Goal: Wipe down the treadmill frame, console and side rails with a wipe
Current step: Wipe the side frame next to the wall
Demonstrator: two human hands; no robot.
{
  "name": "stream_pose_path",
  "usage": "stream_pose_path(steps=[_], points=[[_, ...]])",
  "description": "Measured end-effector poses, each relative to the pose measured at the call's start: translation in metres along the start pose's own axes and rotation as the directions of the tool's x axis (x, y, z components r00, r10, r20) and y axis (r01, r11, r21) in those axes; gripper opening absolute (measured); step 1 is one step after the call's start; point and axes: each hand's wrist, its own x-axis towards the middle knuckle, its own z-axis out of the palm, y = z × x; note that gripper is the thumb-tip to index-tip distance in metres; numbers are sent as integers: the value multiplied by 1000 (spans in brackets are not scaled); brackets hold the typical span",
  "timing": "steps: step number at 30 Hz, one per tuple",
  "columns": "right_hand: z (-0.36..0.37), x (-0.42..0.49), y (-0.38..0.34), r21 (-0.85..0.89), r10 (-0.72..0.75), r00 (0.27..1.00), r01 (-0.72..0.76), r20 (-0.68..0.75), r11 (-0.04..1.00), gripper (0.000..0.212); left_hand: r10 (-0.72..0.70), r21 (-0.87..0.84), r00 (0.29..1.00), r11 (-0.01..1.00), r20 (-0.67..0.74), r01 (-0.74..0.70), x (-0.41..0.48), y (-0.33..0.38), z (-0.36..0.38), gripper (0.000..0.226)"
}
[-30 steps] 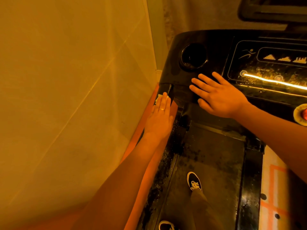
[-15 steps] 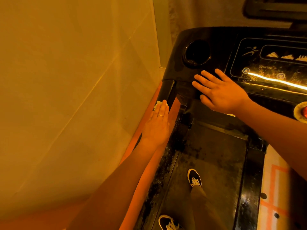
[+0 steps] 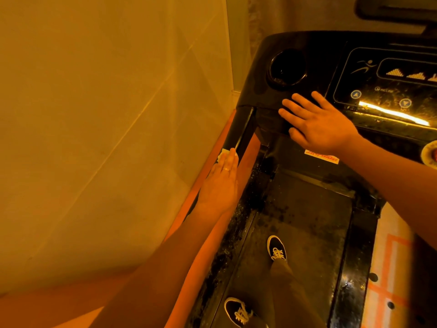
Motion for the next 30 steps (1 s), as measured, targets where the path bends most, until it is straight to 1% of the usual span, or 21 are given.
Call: stream_pose_path(steps=[5, 9, 12, 14, 16, 17, 19, 20, 21, 23, 25, 27, 30], points=[[-2, -1, -1, 25, -8, 1000, 8, -7, 1000, 62, 55, 27, 997, 998, -46, -54, -46, -7, 7, 64], [-2, -1, -1, 34, -9, 1000, 9, 1, 999, 62, 3, 0, 1000, 1000, -19, -3, -39, -1, -1, 66], [-2, -2, -1, 50, -3, 1000, 2, 13, 999, 62, -5, 16, 1000, 1000, 27, 5, -28, 2, -6, 65], [-3, -2, -4, 49, 18, 1000, -18, 5, 999, 61, -8, 3, 1000, 1000, 14, 8, -35, 0, -6, 65], [-5, -1, -18, 103, 49, 998, -46, -28, 994, 57, 3, 1, 1000, 1000, -19, -3, -51, 0, -4, 66], [-4, 0, -32, 145, 36, 999, -29, -41, 989, 56, 2, -5, 1000, 1000, -30, -2, -60, 0, -3, 66], [1, 10, -71, 255, -67, 996, 80, -60, 964, 56, -5, -13, 998, 1000, -59, 4, -74, -1, -1, 67], [4, 17, -93, 330, -120, 991, 131, -53, 935, 55, -13, -21, 998, 1000, -61, 11, -78, 0, -1, 67], [7, 25, -114, 403, -152, 988, 149, -25, 903, 54, -24, -31, 998, 999, -52, 23, -80, 1, -1, 68], [13, 39, -147, 496, -145, 988, 98, 57, 863, 53, -36, -36, 999, 999, -25, 35, -80, 3, -2, 68], [18, 45, -164, 542, -107, 986, 21, 127, 840, 53, -37, -32, 999, 999, -18, 36, -81, 3, -1, 68], [24, 44, -169, 578, -81, 988, -10, 132, 816, 53, -44, -35, 998, 998, -33, 43, -88, 1, -1, 67], [31, 43, -169, 577, -69, 993, 4, 91, 816, 52, -53, -5, 998, 999, -45, 53, -116, 1, -1, 66]])
